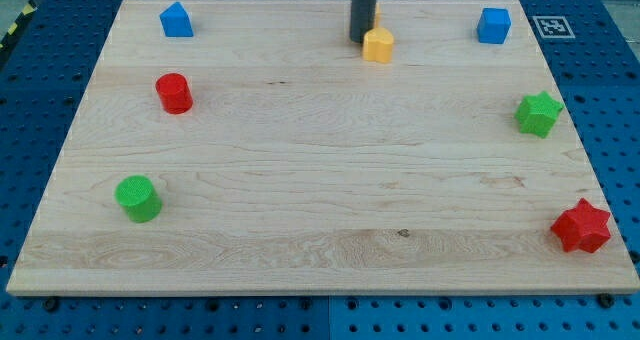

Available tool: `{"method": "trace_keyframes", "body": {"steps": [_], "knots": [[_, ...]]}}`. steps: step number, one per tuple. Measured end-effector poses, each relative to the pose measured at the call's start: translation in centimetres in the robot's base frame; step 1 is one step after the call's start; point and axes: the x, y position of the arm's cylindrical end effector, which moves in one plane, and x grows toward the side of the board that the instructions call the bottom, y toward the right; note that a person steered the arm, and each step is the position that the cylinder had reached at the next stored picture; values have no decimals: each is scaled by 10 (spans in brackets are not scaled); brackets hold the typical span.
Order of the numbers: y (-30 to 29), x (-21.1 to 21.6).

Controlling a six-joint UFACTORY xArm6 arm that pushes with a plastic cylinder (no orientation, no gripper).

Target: Slightly touch the top of the green circle

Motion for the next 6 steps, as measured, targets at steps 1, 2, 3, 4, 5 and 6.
{"method": "trace_keyframes", "body": {"steps": [1,2,3,4,5,6], "knots": [[-34,37],[-66,101],[-75,198],[-141,237],[-223,230],[-288,212]]}}
